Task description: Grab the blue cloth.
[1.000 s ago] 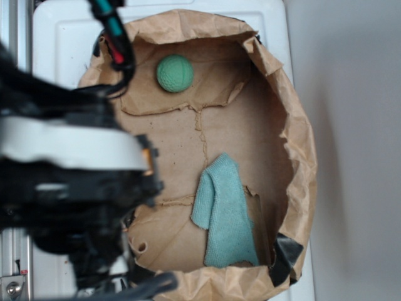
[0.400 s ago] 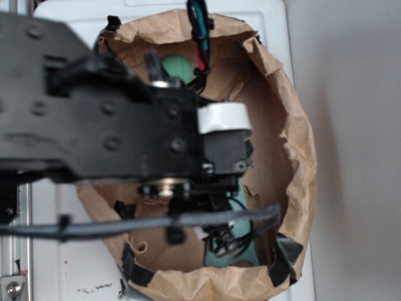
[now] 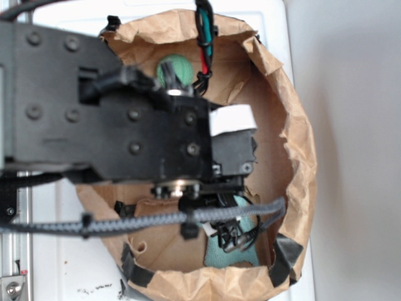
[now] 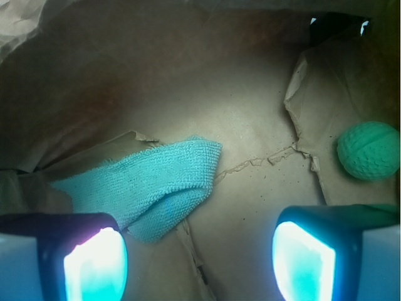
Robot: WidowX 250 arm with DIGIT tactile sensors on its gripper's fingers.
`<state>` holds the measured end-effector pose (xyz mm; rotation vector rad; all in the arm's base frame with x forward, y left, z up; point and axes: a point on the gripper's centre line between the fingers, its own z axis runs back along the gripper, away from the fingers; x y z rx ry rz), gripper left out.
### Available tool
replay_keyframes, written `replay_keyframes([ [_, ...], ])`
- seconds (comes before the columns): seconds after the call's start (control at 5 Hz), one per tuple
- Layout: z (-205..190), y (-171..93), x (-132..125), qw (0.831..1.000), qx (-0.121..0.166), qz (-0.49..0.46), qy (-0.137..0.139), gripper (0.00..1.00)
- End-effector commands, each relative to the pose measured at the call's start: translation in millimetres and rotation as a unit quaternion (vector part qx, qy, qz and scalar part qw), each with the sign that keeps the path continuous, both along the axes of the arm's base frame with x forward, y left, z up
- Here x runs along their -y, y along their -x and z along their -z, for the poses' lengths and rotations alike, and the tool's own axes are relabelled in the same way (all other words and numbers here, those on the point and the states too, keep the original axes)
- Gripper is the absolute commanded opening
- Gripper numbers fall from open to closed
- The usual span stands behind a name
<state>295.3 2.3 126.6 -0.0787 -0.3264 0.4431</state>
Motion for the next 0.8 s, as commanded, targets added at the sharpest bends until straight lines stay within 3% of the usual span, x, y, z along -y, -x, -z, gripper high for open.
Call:
replay_keyframes([
  [0.0, -12.4, -3.0, -4.1, 1.0, 0.018, -0.005, 0.001, 1.0],
  [0.2, 1.7, 2.8, -3.4, 0.999, 0.01, 0.025, 0.022, 1.0],
  [0.6, 31.9, -12.9, 17.5, 0.999, -0.011, 0.027, 0.033, 1.0],
])
